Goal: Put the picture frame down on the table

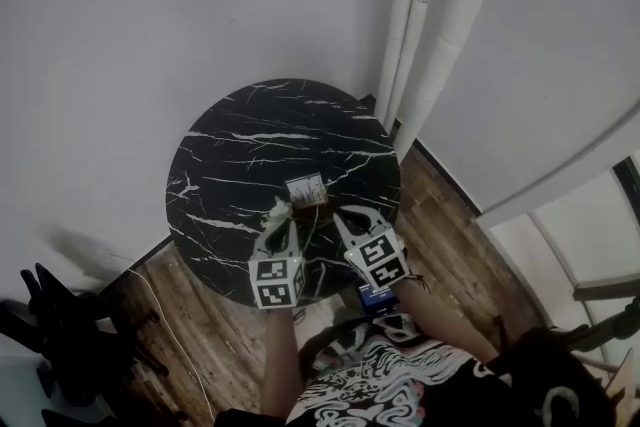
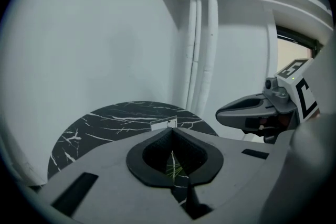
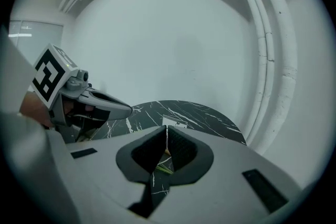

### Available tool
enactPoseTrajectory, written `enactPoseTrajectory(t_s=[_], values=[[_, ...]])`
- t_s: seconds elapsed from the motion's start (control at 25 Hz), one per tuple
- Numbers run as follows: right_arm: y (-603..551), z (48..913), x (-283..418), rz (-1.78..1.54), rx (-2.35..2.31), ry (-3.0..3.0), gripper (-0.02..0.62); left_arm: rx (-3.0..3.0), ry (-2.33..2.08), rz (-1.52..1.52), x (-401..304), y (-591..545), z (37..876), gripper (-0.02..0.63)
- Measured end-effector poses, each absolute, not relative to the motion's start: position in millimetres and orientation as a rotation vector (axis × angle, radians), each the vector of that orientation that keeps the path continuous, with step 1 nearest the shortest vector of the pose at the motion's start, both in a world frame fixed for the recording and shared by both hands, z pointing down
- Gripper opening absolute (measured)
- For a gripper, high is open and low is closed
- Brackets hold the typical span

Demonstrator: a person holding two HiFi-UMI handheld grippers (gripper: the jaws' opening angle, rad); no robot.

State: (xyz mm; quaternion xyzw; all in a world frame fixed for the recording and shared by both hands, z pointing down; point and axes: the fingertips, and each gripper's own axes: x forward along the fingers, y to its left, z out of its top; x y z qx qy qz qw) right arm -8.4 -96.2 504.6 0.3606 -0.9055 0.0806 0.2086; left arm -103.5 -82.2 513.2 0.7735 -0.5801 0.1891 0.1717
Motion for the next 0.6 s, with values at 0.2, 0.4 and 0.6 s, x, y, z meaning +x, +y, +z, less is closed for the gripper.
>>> enactPoseTrajectory(t_s=[0.2,0.4,0.6], values=[[-77,490,16,0.236,0.986,-2.542,0.018,2.133,-1.772,0.486,-94,-56,488,0.014],[-57,484,29,0.210,0.953,-2.609,0.018,2.114,-1.815,0.479,-79,-29,488,0.014],[-46,483,45,0.214,0.961,-2.648,0.018,2.140,-1.881,0.490,-64,-5,483,0.014]])
